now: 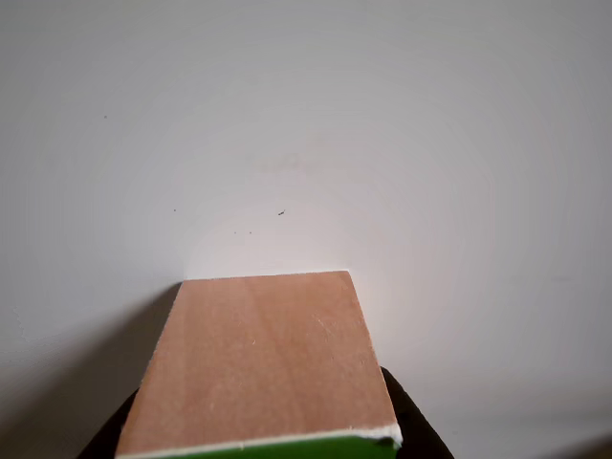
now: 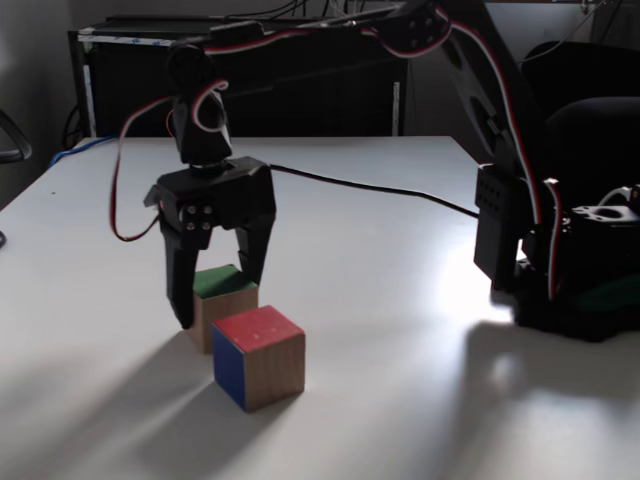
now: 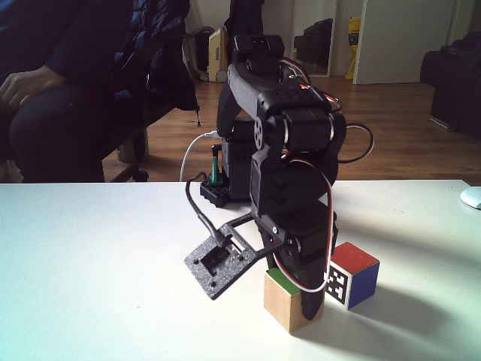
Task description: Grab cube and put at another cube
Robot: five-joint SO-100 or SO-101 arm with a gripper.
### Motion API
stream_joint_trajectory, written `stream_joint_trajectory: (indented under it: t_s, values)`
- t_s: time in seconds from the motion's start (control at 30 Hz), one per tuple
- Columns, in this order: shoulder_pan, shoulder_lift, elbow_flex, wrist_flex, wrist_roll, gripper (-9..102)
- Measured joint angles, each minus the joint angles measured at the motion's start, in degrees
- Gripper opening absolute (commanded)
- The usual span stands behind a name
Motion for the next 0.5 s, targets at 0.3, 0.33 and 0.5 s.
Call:
stream_joint_trajectory:
  t_s: [0.3,0.33,0.5]
  values:
    - [-0.6,-0.5,-5.7,4.4,2.3,20]
    - [-1.1,-0.5,-7.2,5.8,2.7,20]
    - [-3.1,-0.5,-15.1,11.7,5.1,19]
